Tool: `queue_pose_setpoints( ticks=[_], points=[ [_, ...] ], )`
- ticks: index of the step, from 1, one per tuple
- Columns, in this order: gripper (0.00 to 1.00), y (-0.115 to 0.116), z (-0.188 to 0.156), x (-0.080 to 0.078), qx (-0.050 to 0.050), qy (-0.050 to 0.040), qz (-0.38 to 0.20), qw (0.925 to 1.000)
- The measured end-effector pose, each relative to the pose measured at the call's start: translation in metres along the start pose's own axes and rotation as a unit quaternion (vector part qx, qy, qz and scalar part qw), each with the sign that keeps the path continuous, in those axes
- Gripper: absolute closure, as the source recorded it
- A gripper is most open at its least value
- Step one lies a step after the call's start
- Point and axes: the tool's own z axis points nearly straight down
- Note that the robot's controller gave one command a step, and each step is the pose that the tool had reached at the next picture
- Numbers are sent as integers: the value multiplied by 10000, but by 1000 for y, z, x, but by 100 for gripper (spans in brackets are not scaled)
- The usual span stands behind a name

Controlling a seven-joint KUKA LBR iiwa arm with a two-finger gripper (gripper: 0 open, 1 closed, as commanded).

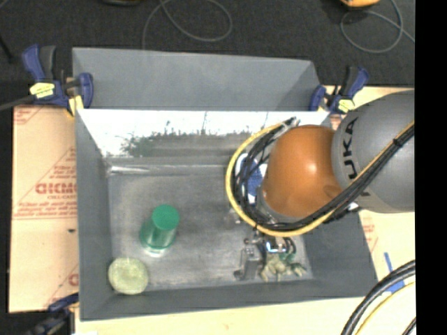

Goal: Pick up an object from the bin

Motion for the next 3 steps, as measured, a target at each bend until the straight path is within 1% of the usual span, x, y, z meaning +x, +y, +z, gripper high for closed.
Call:
queue_pose_setpoints(
  ticks=[1, 2, 3],
  points=[
    [0, -60, 43, -3, 1, -10, 661, 9978],
    [0, -88, 10, -8, 7, 5, -260, 9997],
    [0, -131, 45, -5, 7, -9, 856, 9963]
  ],
)
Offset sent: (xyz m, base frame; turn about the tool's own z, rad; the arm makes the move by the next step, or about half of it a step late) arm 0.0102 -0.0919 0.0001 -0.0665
